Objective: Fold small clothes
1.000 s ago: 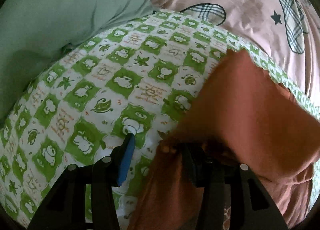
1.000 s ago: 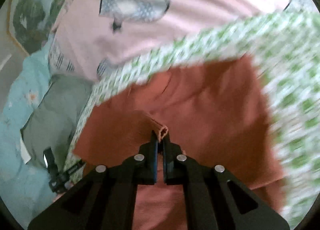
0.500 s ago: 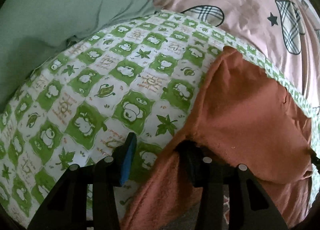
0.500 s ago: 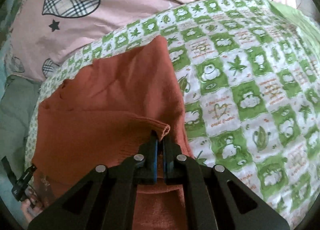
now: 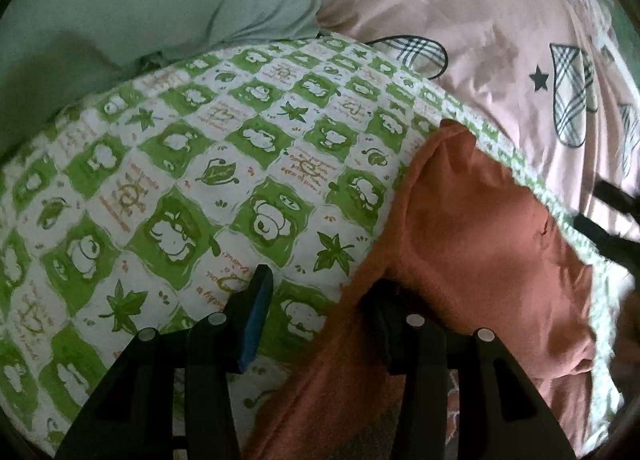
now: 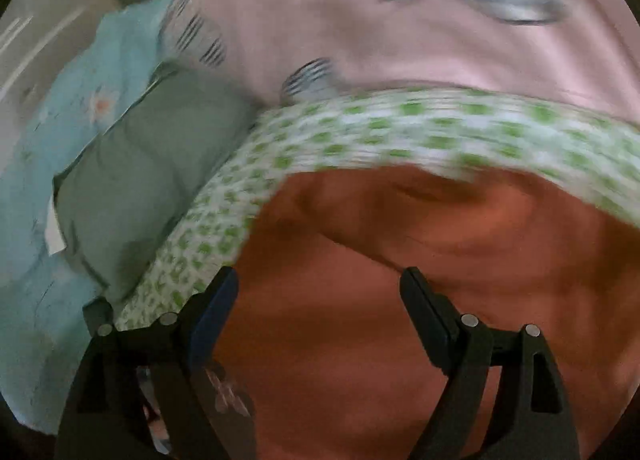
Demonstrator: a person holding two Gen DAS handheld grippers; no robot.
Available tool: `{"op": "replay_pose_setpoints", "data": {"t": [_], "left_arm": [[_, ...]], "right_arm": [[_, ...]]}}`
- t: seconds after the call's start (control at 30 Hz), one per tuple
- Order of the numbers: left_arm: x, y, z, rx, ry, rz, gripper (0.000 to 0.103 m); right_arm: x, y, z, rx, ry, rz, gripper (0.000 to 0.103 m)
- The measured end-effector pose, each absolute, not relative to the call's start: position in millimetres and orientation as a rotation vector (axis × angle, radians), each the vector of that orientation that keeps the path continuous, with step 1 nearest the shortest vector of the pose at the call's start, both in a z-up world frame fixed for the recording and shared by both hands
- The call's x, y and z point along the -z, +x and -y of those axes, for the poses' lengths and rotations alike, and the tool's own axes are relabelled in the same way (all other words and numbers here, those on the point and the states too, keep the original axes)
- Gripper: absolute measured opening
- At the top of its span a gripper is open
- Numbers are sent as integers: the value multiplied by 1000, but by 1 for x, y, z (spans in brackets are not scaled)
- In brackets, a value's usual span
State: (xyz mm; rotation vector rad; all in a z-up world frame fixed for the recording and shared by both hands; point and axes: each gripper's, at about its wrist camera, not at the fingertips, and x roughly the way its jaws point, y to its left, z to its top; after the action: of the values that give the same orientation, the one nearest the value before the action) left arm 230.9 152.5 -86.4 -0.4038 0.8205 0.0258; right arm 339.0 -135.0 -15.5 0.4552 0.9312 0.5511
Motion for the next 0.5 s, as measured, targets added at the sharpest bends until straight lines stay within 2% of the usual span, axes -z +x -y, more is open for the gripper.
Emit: {"op": "replay_pose_setpoints", "data": {"t": [0.13,0.3,0.5], "left_arm": [[88,228,-157,-2,-442,-801,47],[91,223,-162,24,-495,-761,47],[96,222,-169,41,-554,-729,47]], "right_arm": [[40,407,94,-631,376,-1034,84],[63,434,50,-899,329,-1178,84],[60,463,29,-1037,586,-1072,84]]}}
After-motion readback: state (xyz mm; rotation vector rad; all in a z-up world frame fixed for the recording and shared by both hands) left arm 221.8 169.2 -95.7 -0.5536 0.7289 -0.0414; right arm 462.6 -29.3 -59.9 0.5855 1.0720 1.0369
